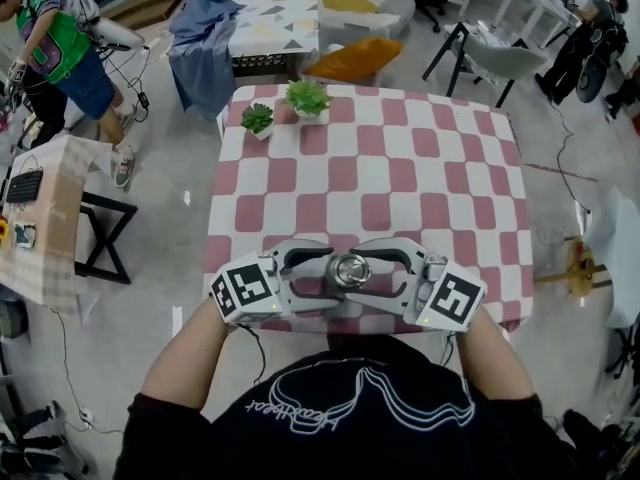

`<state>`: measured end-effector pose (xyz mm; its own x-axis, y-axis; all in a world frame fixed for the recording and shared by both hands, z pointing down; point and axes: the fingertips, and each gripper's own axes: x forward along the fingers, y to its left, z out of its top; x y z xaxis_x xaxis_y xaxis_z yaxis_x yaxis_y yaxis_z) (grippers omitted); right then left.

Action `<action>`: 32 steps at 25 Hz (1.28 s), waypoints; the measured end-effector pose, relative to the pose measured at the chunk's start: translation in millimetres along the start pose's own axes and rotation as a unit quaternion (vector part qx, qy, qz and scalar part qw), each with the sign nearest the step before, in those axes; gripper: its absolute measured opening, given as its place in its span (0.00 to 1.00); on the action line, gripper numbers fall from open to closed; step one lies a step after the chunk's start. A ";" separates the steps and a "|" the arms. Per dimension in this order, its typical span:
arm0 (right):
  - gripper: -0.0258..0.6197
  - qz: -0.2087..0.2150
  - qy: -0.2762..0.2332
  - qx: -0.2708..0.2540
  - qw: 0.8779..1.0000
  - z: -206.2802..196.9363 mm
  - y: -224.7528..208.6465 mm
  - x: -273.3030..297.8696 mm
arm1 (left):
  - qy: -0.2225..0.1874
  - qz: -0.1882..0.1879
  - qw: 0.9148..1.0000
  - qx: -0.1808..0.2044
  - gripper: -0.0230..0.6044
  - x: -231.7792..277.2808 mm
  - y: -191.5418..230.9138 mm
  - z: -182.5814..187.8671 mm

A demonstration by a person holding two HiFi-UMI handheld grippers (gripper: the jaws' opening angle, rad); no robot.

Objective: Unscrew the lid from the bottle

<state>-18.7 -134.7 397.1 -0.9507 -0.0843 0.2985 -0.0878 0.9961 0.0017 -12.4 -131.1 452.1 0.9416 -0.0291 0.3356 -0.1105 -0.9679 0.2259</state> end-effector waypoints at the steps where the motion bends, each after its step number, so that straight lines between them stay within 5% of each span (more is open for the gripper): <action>1: 0.42 -0.008 -0.009 0.003 1.000 4.6 -0.3 -2.5 | -0.005 0.007 1.000 -0.001 0.60 -4.9 -0.9 2.7; 7: 0.42 -0.097 -0.074 0.033 0.992 36.9 -3.0 -24.1 | -0.068 0.051 0.996 -0.016 0.60 -38.5 -18.9 37.2; 10: 0.42 -0.140 -0.097 0.043 0.984 49.3 4.1 -39.1 | -0.097 0.103 0.990 0.008 0.29 -54.5 -30.6 62.9; 15: 0.42 -0.185 -0.123 0.037 0.974 73.4 28.8 -59.2 | -0.143 0.188 0.972 -0.005 0.05 -78.9 -53.4 99.0; 24: 0.42 -0.238 -0.151 0.039 0.959 98.7 73.7 -76.8 | -0.173 0.245 0.953 -0.033 0.04 -95.7 -108.5 117.5; 32: 0.42 -0.263 -0.164 0.055 0.949 93.0 102.1 -83.9 | -0.182 0.254 0.948 -0.050 0.05 -96.7 -136.0 104.5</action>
<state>24.4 -28.2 283.5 -0.8064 -0.5907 -0.0285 -0.5897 0.8068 -0.0367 -55.2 -22.7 293.4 0.8038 -0.5880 0.0900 -0.5924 -0.7776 0.2106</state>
